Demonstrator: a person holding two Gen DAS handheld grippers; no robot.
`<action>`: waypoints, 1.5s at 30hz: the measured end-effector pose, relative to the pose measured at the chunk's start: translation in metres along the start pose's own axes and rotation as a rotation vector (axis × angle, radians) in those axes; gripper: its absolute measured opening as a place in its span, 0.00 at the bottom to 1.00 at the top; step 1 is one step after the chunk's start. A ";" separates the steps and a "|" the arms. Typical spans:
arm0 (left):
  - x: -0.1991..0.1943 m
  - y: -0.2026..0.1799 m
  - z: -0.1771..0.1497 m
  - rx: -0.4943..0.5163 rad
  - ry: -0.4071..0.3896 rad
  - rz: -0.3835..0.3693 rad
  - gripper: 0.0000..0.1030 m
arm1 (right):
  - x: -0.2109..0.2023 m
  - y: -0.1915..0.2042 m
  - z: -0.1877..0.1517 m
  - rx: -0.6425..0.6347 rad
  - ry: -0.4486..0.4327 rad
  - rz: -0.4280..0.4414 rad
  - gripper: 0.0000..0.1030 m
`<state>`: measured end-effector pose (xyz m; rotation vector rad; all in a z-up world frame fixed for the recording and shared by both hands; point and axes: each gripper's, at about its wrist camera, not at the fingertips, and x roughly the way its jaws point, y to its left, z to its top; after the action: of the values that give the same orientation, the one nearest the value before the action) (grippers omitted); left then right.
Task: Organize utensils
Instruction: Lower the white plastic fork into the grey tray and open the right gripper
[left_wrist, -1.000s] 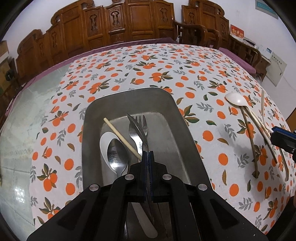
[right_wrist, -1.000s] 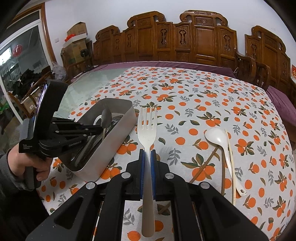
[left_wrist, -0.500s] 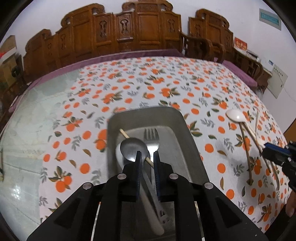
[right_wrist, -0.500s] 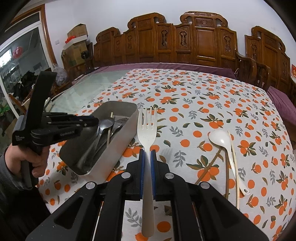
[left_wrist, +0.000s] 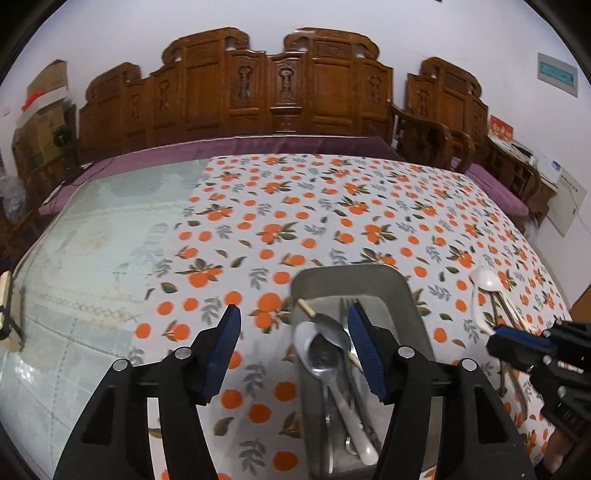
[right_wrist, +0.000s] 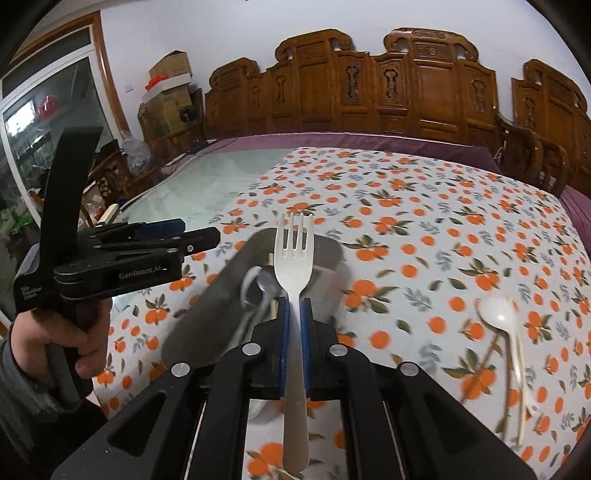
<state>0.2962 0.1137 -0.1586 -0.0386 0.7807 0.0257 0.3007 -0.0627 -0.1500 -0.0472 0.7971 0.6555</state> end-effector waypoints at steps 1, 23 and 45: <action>0.000 0.003 0.001 -0.007 0.001 0.002 0.56 | 0.003 0.003 0.001 -0.002 0.002 0.002 0.07; -0.011 0.030 0.006 -0.062 -0.034 0.031 0.80 | 0.074 0.014 0.009 0.105 0.076 0.059 0.08; -0.006 -0.025 0.007 -0.025 -0.030 -0.024 0.80 | -0.006 -0.050 0.002 0.030 -0.005 -0.078 0.23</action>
<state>0.2975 0.0889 -0.1486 -0.0708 0.7501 0.0134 0.3267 -0.1053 -0.1547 -0.0494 0.7958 0.5694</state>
